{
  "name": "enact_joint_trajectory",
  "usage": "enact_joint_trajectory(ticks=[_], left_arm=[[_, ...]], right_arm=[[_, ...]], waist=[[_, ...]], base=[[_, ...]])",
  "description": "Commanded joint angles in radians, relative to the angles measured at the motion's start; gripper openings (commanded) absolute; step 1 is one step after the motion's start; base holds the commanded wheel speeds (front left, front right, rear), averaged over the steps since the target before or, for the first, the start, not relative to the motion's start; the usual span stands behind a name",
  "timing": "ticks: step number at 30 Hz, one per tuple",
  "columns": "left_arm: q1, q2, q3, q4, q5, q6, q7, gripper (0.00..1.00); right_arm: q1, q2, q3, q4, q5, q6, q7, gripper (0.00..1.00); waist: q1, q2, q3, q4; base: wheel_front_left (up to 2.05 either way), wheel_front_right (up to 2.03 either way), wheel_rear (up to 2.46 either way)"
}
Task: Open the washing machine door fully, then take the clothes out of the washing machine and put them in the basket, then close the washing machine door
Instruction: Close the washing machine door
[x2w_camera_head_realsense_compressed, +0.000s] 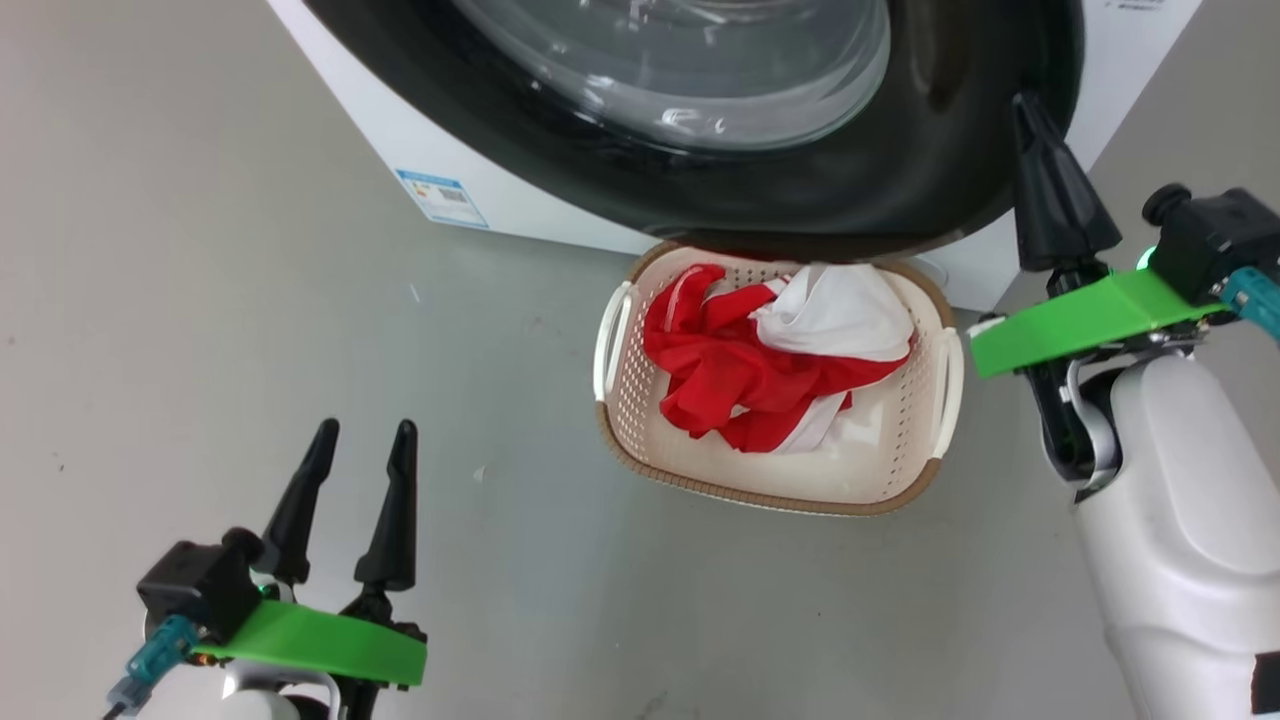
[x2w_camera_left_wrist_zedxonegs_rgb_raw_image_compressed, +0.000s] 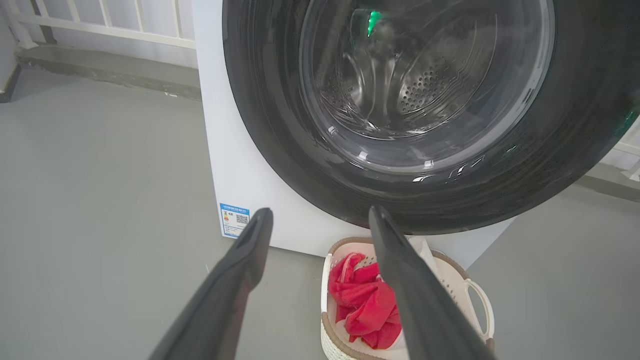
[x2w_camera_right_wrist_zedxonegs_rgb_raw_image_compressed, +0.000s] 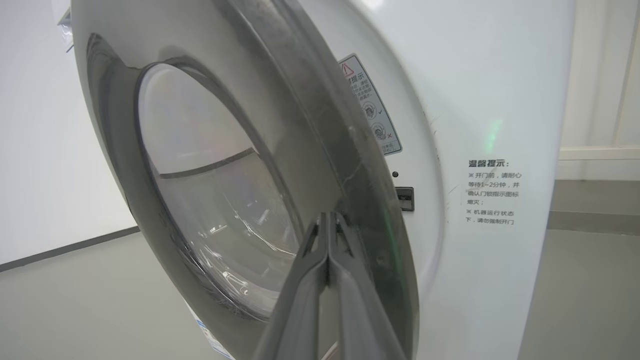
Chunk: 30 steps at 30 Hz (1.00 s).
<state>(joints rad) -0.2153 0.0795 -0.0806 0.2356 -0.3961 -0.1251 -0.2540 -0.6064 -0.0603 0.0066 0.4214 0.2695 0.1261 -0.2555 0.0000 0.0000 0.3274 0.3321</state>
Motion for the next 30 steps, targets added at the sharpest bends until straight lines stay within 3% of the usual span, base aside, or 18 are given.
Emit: enact_joint_trajectory(ticks=[1,20,30], left_arm=[[-0.026,0.018,0.030,-0.026,-0.006,-0.006,-0.008,1.00],[-0.085,0.004,0.011,-0.042,-0.026,-0.006,-0.008,1.00],[-0.087,0.011,0.009,-0.034,-0.024,-0.006,-0.008,1.00]], right_arm=[[-0.035,0.010,0.010,-0.019,-0.012,0.005,-0.006,0.00],[-0.240,0.010,-0.099,0.017,-0.057,0.005,-0.006,0.00],[-0.242,0.010,-0.056,0.020,-0.038,0.005,-0.006,0.00]], waist=[[0.0000,0.0000,0.018,0.011],[0.0000,0.0000,0.124,0.043],[0.0000,0.0000,0.114,0.031]], base=[[0.00,0.00,0.00],[0.00,0.00,0.00],[0.00,0.00,0.00]])
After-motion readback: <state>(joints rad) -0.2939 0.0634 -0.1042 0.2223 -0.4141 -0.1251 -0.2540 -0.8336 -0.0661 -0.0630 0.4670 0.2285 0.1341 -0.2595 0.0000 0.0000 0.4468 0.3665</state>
